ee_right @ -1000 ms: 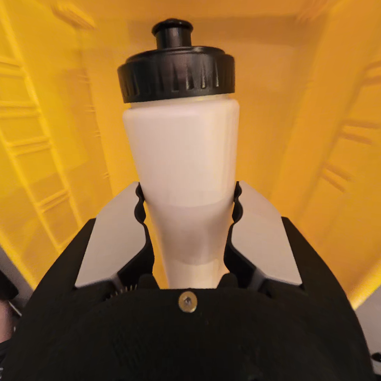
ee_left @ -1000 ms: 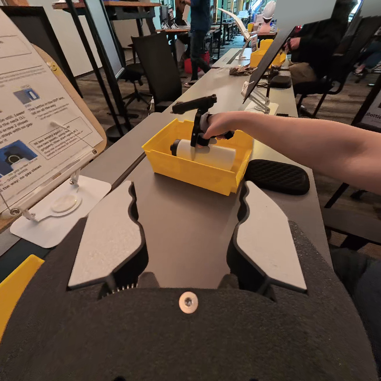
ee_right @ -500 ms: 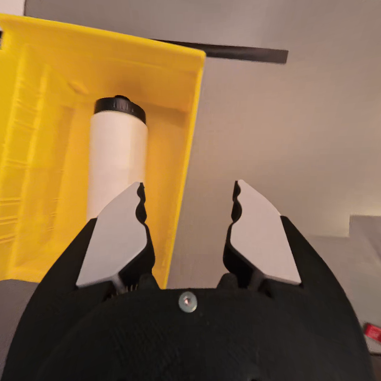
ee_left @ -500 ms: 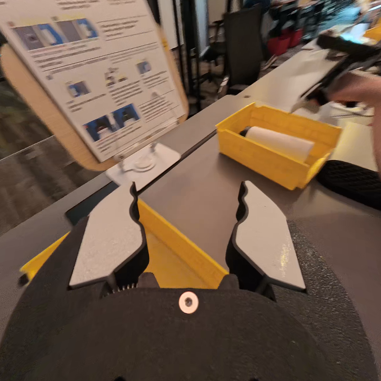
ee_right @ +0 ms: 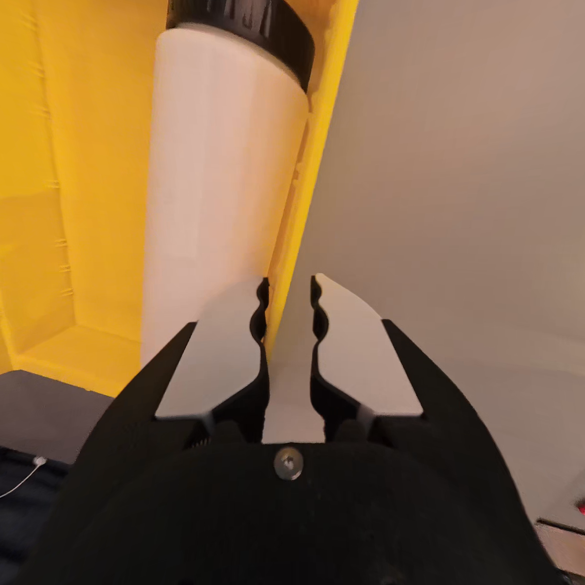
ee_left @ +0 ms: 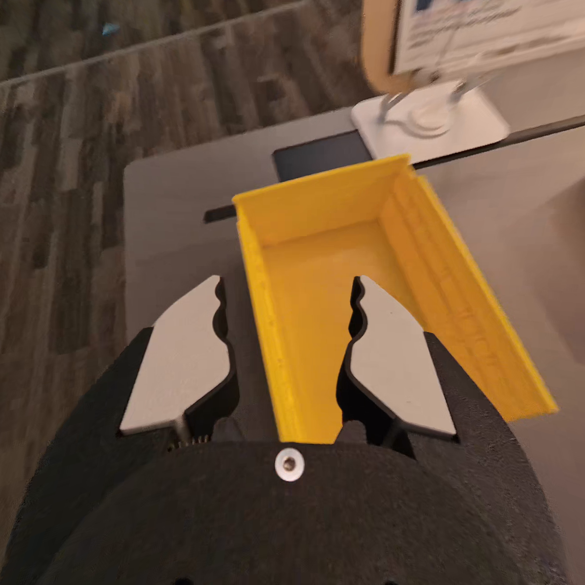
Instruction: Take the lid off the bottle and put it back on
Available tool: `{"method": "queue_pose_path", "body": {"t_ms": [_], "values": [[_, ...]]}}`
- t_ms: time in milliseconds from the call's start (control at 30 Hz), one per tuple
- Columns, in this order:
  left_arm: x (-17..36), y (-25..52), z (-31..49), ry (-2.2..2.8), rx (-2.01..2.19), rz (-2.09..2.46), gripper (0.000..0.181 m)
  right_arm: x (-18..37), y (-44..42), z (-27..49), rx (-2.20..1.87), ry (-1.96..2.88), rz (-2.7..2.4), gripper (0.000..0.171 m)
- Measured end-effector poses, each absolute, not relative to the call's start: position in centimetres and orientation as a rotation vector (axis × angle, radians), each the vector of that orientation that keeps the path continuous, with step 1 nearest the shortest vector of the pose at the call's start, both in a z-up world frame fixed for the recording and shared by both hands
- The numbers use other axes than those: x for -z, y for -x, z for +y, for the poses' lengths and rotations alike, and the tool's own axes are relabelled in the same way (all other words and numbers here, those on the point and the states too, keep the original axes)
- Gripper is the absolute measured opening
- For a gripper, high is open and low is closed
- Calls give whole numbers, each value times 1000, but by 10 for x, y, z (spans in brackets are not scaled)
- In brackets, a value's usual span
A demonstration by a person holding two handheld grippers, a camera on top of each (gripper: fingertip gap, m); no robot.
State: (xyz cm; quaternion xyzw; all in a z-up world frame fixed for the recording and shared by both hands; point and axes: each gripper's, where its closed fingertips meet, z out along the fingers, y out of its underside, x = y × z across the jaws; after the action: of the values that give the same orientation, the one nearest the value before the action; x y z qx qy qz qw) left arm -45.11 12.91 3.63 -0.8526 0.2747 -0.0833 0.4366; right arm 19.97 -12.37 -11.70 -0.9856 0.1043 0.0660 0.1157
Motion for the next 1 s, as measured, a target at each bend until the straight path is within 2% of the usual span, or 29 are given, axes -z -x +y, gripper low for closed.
{"method": "queue_pose_path", "body": {"t_ms": [67, 100, 167, 400, 700, 867, 1000], "values": [[-21, 468, 135, 2196, 153, 648, 68, 120, -197, -120, -249, 2881, 319, 9], [-14, 473, 137, 2228, 160, 638, 63, 120, -201, -118, -233, 2872, 334, 6], [0, 480, 139, 2284, 185, 632, 58, 119, -208, -115, -211, 2842, 369, 6], [47, 487, 138, 2481, 210, 681, 56, 120, -210, -124, -323, 2812, 459, 8], [81, 494, 132, 2647, 180, 703, 46, 122, -206, -126, -333, 2835, 558, 7], [91, 493, 129, 2696, 216, 702, 31, 122, -207, -121, -357, 2799, 651, 8], [93, 482, 124, 2716, 301, 724, 5, 122, -211, -111, -328, 2763, 687, 8]]}}
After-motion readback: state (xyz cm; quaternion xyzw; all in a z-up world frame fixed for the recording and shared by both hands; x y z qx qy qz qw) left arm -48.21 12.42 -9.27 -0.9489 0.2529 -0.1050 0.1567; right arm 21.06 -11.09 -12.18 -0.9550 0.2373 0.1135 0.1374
